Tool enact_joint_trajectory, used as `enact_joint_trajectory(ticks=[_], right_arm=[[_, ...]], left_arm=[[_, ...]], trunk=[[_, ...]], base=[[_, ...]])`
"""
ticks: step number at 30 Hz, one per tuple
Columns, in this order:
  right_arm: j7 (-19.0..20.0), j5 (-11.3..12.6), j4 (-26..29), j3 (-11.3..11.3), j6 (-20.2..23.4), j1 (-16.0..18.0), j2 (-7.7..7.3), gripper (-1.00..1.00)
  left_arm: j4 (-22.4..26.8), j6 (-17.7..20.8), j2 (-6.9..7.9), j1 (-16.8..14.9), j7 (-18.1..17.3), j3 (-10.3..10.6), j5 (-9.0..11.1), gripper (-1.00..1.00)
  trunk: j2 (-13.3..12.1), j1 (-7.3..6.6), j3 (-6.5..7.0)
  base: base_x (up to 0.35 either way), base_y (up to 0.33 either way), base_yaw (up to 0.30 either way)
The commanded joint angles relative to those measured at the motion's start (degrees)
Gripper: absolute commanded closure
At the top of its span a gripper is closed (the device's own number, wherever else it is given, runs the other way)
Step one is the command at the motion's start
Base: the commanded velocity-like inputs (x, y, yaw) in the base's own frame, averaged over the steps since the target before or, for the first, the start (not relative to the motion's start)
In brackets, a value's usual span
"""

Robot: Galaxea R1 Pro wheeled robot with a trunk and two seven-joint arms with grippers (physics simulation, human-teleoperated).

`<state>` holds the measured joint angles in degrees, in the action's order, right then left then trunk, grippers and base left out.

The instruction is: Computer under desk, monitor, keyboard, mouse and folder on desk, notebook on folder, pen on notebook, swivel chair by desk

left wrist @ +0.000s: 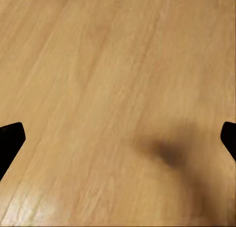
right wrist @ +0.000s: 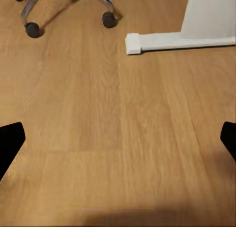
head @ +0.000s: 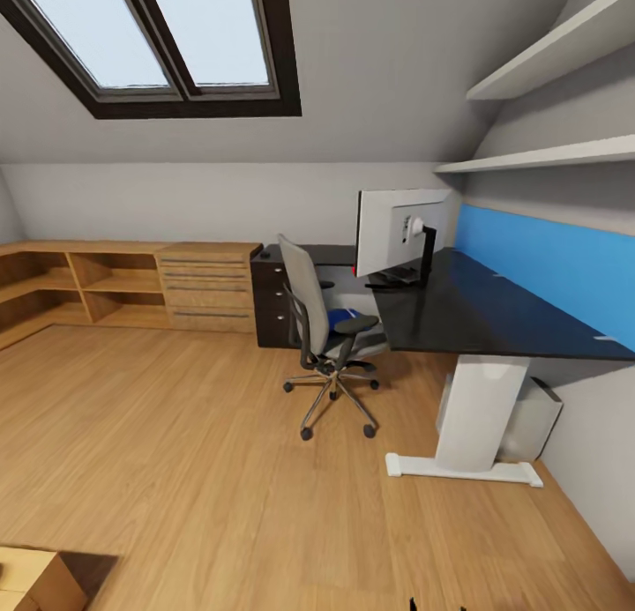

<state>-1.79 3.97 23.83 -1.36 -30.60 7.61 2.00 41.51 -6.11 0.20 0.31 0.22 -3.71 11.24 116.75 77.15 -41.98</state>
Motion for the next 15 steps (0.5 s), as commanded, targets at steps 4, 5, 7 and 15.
enact_joint_trajectory(ticks=[4,5,7,15], right_arm=[[-3.51,3.34,7.78,-0.23,4.32,1.2,1.2,-1.0],[-4.75,4.98,9.99,-0.2,6.76,1.43,1.47,-1.0],[-5.89,7.4,13.1,-0.15,11.78,1.87,1.93,-1.0],[-9.09,11.46,18.71,-0.06,42.33,15.84,4.48,-1.0]], left_arm=[[13.08,15.34,0.02,0.04,0.27,0.03,0.59,-1.0],[16.28,18.92,-0.01,0.04,0.32,0.02,0.67,-1.0],[20.11,22.16,-0.13,0.04,0.36,0.02,0.78,-1.0],[31.08,25.71,-0.41,0.04,0.26,0.06,0.97,-1.0]], trunk=[[0.02,0.03,-0.06],[0.02,0.03,-0.06],[0.02,0.03,-0.06],[0.02,0.03,-0.06]], base=[[0.324,0.0,0.0],[0.324,0.0,0.0],[0.324,0.0,0.0],[0.325,0.0,0.0]])
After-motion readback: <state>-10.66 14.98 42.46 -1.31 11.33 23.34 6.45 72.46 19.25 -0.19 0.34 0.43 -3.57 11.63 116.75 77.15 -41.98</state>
